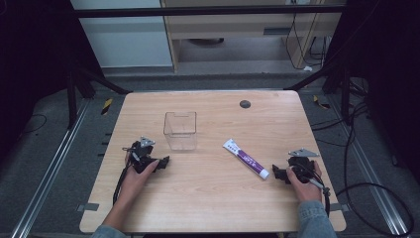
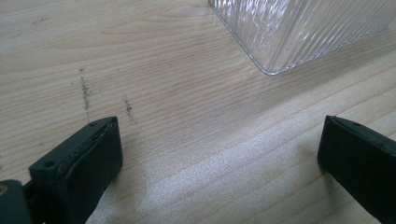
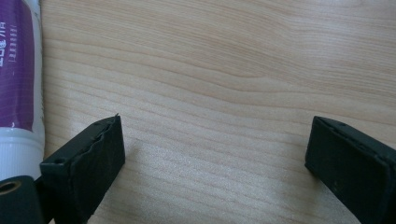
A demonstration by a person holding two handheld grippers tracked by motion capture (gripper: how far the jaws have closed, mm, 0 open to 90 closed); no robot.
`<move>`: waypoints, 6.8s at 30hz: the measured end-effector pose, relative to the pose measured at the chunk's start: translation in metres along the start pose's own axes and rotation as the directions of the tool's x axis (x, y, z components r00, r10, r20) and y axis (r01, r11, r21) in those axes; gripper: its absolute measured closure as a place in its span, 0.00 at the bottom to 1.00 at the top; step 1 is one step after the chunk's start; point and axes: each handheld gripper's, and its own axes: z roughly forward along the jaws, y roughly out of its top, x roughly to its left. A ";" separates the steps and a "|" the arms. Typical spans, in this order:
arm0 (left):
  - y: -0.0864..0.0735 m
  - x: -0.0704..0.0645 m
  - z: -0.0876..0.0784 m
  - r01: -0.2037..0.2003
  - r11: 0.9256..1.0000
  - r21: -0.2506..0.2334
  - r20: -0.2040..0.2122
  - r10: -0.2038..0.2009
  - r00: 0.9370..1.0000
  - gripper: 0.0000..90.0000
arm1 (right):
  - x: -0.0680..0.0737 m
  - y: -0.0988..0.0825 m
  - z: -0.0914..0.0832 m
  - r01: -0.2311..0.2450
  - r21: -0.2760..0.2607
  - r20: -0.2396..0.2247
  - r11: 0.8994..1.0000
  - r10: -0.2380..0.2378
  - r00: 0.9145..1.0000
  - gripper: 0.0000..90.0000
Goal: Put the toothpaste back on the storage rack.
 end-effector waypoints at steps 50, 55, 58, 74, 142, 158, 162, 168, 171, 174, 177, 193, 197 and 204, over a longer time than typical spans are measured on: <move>0.000 0.000 0.000 0.000 1.000 0.004 -0.002 0.000 1.000 0.00 | 0.113 0.146 0.032 0.386 0.257 -0.258 0.886 -0.322 0.911 0.49; 0.000 0.000 0.000 0.001 1.000 0.004 -0.004 -0.001 1.000 0.00 | 0.120 0.146 0.041 0.393 0.277 -0.276 0.877 -0.319 0.907 0.46; 0.000 0.000 0.000 0.001 1.000 0.004 -0.003 -0.001 1.000 0.00 | 0.124 0.144 0.045 0.399 0.289 -0.285 0.870 -0.319 0.904 0.43; 0.000 0.000 0.000 0.001 1.000 0.005 -0.004 -0.001 1.000 0.00 | 0.115 0.137 0.052 0.375 0.319 -0.295 0.871 -0.285 0.912 0.38; 0.001 0.000 0.000 0.003 1.000 0.005 -0.006 -0.003 1.000 0.00 | 0.121 0.131 0.075 0.361 0.386 -0.295 0.849 -0.257 0.920 0.58; 0.001 0.000 0.000 0.004 1.000 0.005 -0.007 -0.004 1.000 0.00 | 0.121 0.128 0.076 0.365 0.388 -0.298 0.846 -0.260 0.919 0.63; 0.001 0.000 0.000 0.004 1.000 0.005 -0.007 -0.004 1.000 0.00 | 0.122 0.128 0.075 0.357 0.390 -0.292 0.849 -0.254 0.922 0.64; 0.001 0.000 0.000 0.004 1.000 0.005 -0.007 -0.004 1.000 0.00 | 0.122 0.127 0.074 0.364 0.388 -0.292 0.847 -0.262 0.920 0.66; 0.001 0.000 0.001 0.005 1.000 0.004 -0.008 -0.005 1.000 0.00 | 0.122 0.127 0.074 0.366 0.387 -0.289 0.846 -0.266 0.920 0.68; 0.001 0.000 0.001 0.005 1.000 0.005 -0.008 -0.005 1.000 0.00 | 0.121 0.127 0.074 0.365 0.378 -0.286 0.851 -0.267 0.920 0.71; 0.001 0.000 0.001 0.005 1.000 0.005 -0.009 -0.005 1.000 0.00 | 0.121 0.125 0.072 0.358 0.368 -0.279 0.858 -0.265 0.923 0.72; 0.001 0.000 0.001 0.004 1.000 0.006 -0.009 -0.004 1.000 0.00 | 0.124 0.123 0.067 0.351 0.337 -0.266 0.874 -0.269 0.926 0.82; 0.001 0.000 0.001 0.004 1.000 0.006 -0.009 -0.004 1.000 0.00 | 0.123 0.124 0.066 0.337 0.339 -0.264 0.878 -0.255 0.930 0.85; 0.001 0.000 0.001 0.004 1.000 0.006 -0.009 -0.004 1.000 0.00 | 0.121 0.125 0.063 0.322 0.336 -0.275 0.885 -0.235 0.932 0.88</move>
